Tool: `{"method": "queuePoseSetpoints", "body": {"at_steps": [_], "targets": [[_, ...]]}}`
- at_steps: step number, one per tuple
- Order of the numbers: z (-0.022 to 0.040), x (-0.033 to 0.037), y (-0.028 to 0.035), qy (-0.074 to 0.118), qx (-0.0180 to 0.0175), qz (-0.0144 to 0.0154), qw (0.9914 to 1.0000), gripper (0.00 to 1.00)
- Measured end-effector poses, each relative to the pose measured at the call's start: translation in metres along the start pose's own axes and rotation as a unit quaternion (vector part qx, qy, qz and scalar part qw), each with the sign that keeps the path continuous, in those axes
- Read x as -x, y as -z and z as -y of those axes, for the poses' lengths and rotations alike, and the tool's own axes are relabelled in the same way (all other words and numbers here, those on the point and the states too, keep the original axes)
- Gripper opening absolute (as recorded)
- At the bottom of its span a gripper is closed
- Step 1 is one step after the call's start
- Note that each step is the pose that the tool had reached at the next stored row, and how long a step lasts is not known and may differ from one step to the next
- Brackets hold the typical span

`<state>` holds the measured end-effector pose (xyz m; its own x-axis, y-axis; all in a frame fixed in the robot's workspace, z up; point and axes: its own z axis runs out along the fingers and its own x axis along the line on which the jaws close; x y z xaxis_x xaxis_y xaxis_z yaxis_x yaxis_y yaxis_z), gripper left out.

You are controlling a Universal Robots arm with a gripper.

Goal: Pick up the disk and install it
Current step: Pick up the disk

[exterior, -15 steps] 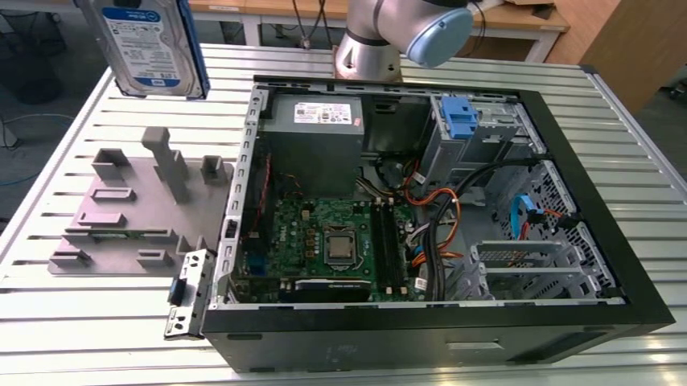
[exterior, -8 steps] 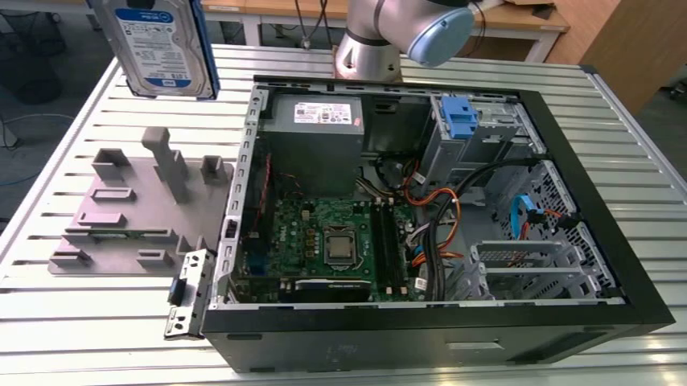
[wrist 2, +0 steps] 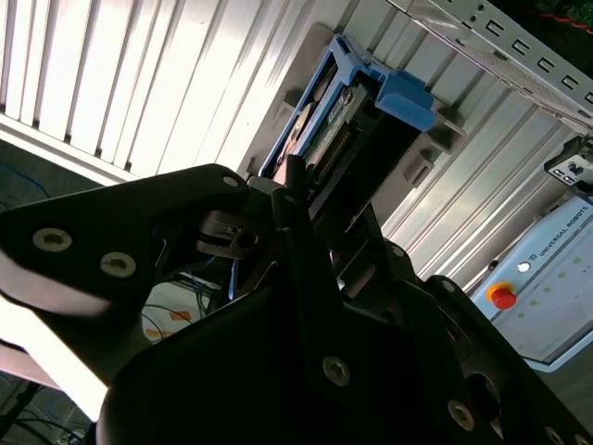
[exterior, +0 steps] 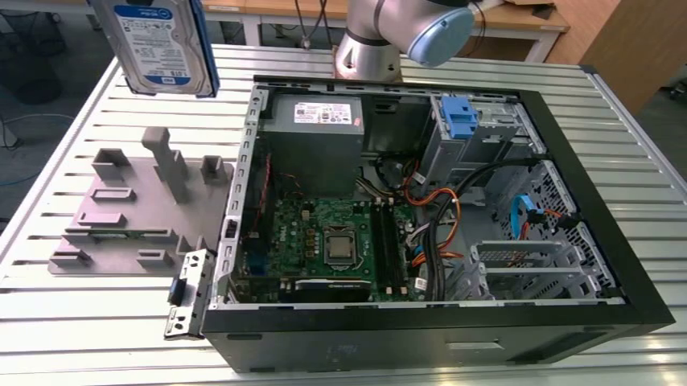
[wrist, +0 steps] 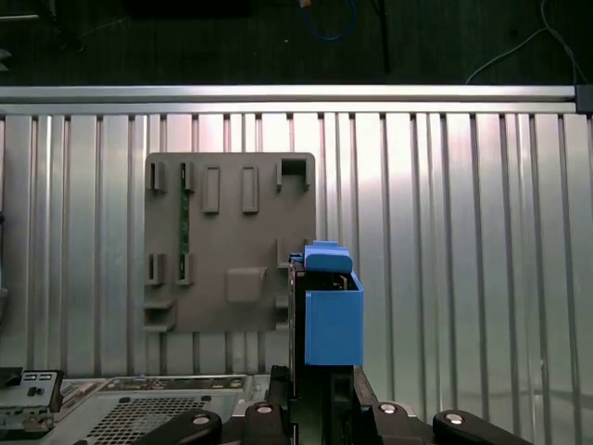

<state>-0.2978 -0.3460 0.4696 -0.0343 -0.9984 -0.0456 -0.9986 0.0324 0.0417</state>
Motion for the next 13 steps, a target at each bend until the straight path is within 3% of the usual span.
{"method": "queuePoseSetpoints", "body": {"at_steps": [9, 13], "targets": [[-0.0005, 0.0005, 0.0108, 0.000, 0.0000, 0.0000, 1.00000, 0.35], [-0.0005, 0.0006, 0.0120, 0.000, 0.0000, 0.0000, 1.00000, 0.35]]}}
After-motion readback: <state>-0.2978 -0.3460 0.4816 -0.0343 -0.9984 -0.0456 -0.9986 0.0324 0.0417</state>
